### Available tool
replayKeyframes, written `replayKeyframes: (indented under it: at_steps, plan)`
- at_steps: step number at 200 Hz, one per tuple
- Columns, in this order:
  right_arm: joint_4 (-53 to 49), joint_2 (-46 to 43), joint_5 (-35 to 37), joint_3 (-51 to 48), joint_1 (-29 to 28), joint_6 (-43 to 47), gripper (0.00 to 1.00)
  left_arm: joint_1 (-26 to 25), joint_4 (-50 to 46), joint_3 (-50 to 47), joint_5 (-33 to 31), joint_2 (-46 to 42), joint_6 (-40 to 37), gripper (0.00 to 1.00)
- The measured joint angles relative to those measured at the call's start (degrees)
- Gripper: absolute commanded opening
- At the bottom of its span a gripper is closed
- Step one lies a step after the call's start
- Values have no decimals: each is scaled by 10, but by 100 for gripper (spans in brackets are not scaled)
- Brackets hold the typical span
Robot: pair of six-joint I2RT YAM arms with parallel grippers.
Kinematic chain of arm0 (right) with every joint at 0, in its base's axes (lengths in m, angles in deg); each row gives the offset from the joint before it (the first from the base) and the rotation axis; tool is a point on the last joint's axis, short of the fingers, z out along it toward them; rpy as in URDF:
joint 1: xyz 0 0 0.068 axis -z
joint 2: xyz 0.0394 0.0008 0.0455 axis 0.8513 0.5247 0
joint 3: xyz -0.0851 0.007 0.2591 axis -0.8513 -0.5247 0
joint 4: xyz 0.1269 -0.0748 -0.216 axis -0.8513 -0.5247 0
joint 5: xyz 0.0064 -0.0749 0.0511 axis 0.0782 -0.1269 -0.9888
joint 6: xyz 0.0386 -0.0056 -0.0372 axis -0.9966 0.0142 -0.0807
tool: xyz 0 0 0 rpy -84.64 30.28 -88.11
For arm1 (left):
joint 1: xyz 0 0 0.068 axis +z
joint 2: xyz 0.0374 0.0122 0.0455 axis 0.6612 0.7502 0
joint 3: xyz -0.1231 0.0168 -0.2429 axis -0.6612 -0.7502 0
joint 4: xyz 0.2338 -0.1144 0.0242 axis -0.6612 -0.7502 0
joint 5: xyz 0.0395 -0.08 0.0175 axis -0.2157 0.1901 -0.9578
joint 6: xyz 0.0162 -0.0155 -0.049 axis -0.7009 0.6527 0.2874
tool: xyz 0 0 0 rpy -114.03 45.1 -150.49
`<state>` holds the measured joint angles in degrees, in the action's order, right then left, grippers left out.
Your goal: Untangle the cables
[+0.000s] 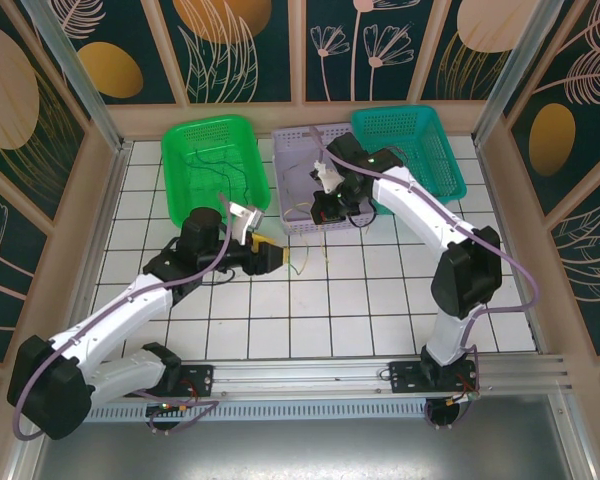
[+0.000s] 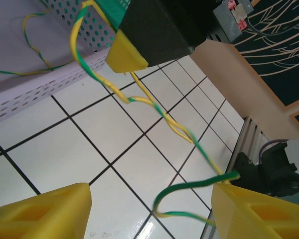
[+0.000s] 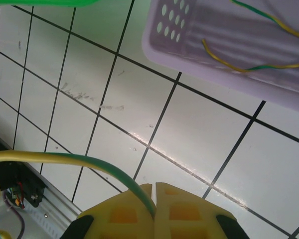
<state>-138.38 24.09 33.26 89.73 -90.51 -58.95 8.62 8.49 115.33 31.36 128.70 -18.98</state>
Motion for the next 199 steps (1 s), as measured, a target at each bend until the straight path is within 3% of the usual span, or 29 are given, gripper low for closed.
replayKeyframes:
  at_steps: [81, 125, 143, 164, 199]
  plan:
    - [-14, 9, -35, 14, 3, 0, 0, -12, 37, -18, -6, -7, -21, 65]
    - [-14, 9, -52, 14, 3, -9, 0, -18, 42, -9, -6, 15, -29, 57]
    - [-14, 9, -57, 14, 2, -11, 0, -18, 49, -3, -6, 24, -26, 44]
    - [-14, 9, -59, 14, 2, -13, 0, -18, 62, 9, -4, 36, -19, 1]
    - [-5, 4, -55, -2, 2, -13, 0, -19, 45, 50, -44, 43, -13, 0]
